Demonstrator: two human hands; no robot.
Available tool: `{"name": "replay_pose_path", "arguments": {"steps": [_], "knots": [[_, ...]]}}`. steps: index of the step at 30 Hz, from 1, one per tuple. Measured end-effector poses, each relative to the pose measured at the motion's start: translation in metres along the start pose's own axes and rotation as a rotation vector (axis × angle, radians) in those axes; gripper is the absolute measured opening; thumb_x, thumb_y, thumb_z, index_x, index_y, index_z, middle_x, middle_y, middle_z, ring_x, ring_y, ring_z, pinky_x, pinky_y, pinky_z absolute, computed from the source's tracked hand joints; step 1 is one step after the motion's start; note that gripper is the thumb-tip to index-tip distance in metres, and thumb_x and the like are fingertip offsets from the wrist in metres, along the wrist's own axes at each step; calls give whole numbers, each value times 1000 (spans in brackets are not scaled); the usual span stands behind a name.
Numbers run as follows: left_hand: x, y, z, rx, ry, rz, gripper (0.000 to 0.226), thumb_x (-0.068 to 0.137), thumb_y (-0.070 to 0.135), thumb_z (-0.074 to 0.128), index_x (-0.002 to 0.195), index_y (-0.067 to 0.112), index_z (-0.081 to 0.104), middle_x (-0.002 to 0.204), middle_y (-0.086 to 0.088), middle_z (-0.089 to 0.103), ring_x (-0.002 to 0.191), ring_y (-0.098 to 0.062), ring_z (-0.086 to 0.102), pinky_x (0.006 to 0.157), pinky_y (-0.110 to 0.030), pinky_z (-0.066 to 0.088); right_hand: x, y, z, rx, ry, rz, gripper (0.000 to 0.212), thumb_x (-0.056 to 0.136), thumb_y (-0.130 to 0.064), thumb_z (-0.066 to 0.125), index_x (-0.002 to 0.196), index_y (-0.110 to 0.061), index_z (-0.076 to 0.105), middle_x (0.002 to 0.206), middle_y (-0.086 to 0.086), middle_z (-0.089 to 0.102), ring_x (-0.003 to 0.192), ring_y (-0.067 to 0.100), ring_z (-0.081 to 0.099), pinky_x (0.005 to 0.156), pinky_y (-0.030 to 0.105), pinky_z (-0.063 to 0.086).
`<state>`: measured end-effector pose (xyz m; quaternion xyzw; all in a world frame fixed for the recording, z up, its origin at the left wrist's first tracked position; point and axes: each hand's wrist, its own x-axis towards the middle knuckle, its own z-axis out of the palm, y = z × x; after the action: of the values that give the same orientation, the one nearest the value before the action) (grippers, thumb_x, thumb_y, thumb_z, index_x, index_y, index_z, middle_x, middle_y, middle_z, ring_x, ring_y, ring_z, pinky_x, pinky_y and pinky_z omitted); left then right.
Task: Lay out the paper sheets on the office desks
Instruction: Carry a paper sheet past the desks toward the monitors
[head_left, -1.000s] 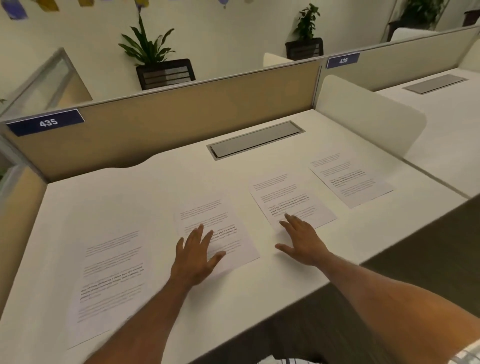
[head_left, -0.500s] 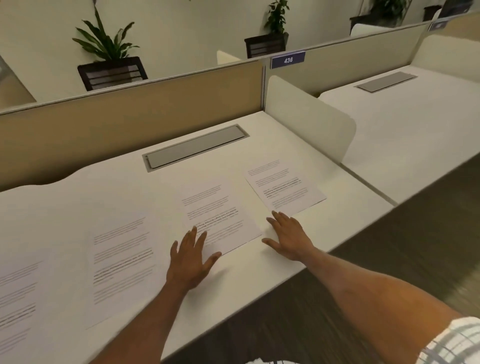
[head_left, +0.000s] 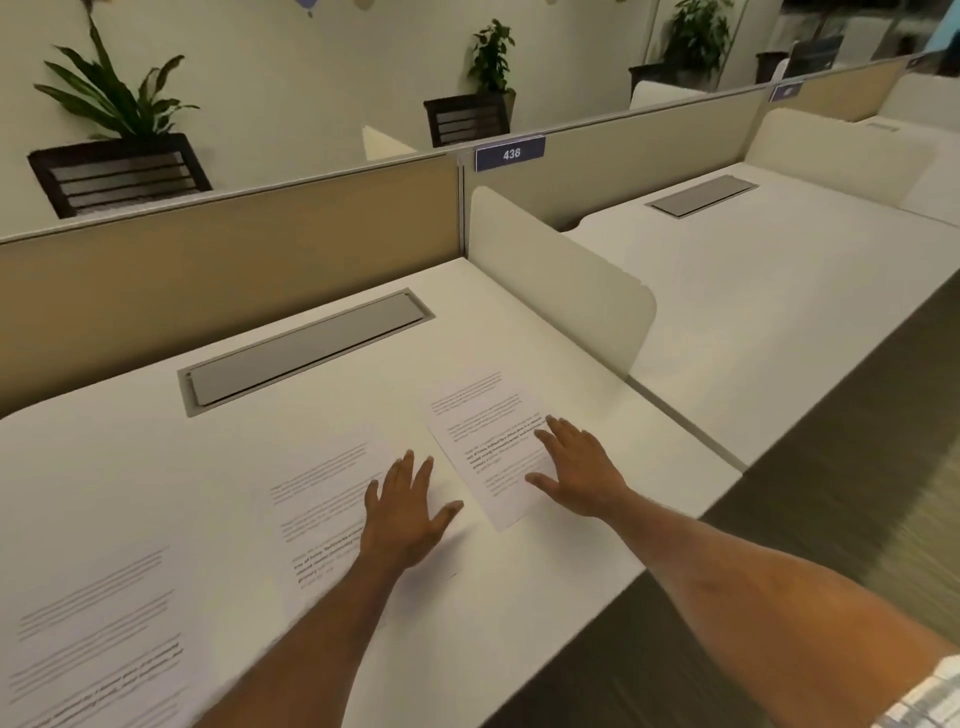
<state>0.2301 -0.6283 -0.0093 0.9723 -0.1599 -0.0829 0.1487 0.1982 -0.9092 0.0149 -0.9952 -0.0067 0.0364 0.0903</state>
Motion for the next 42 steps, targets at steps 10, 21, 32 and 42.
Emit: {"name": "replay_pose_path", "arguments": {"steps": [10, 21, 32, 42], "knots": [[52, 42, 19, -207, -82, -221, 88, 86, 71, 48, 155, 26, 17, 163, -5, 20, 151, -21, 15, 120, -53, 11, 49, 44, 12, 45, -135, 43, 78, 93, -62, 43, 155, -19, 21, 165, 8, 9, 152, 26, 11, 122, 42, 15], [70, 87, 10, -775, 113, -557, 69, 87, 47, 68, 146, 23, 40, 147, -4, 49, 134, -23, 46, 114, -47, 30, 59, 60, 30, 56, -97, -75, 75, 90, -65, 42, 150, -21, 32, 162, 10, 20, 145, 30, 21, 116, 45, 21], [87, 98, 10, -1171, 380, -895, 66, 84, 17, 74, 142, 14, 42, 136, -15, 55, 116, -33, 59, 100, -51, 50, 67, 70, 25, 91, -104, -117, 75, 81, -66, 55, 142, -23, 41, 154, 6, 30, 139, 27, 28, 111, 43, 26], [88, 90, 19, -910, 220, -586, 23, 96, 10, 52, 117, 6, 62, 116, -9, 66, 108, -30, 62, 97, -44, 51, 82, 77, 9, 277, -100, 2, 80, 86, -57, 61, 149, -18, 32, 150, 5, 37, 136, 25, 36, 112, 41, 29]]}}
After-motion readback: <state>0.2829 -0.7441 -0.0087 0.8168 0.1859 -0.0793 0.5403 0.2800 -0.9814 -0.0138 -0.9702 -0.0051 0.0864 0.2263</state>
